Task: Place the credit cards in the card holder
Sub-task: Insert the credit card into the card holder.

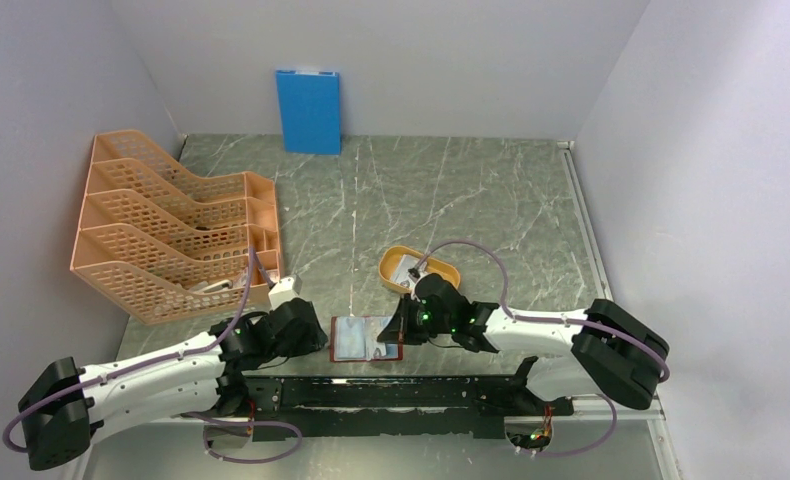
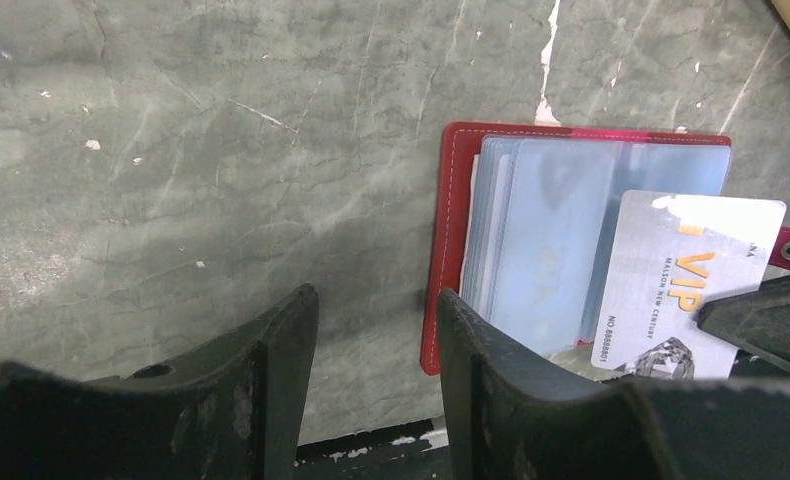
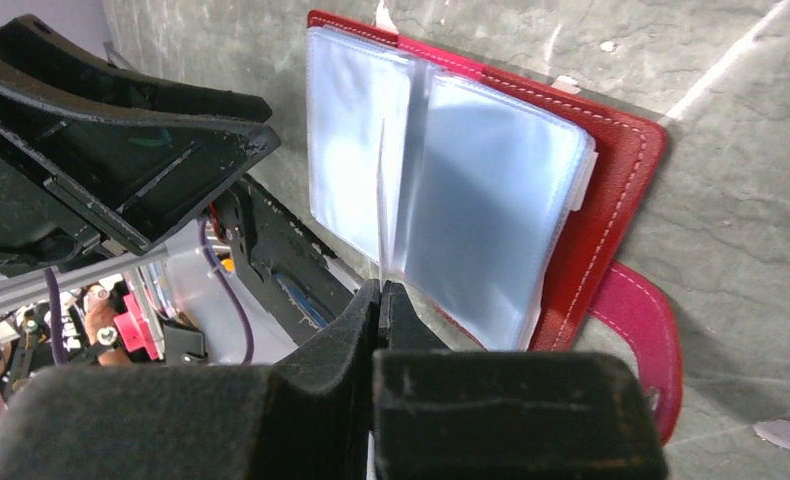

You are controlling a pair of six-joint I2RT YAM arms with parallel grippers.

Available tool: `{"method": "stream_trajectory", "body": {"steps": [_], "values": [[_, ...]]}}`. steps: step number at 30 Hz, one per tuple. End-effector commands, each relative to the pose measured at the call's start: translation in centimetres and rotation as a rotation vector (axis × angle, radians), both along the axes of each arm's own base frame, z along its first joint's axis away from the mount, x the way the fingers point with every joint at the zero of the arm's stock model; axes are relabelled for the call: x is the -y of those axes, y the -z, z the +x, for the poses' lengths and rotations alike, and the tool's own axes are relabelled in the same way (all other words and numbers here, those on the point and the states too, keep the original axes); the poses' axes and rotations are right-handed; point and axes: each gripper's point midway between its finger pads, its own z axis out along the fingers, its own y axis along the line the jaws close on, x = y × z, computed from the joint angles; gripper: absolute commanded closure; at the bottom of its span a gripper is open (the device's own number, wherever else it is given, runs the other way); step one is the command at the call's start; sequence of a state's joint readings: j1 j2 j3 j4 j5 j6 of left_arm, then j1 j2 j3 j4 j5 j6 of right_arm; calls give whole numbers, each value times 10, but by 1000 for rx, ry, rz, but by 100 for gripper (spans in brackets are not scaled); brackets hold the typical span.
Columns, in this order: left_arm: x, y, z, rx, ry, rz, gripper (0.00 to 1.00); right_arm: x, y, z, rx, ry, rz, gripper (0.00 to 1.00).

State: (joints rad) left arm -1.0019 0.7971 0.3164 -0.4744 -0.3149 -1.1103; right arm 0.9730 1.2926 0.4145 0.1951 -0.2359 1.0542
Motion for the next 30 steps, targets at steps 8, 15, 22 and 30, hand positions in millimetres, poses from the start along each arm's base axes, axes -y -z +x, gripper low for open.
{"method": "stream_trajectory", "body": {"steps": [8,15,22,30], "values": [[-2,2,4,11,2,29,48,-1,2,2,-18,-6,25,100],[-1,5,2,0,11,27,49,-4,3,1,-23,-22,23,100],[1,6,2,-1,20,23,49,-7,7,1,-36,-28,26,100],[4,12,-1,-20,36,26,50,-12,-2,6,-9,-18,67,100]]}}
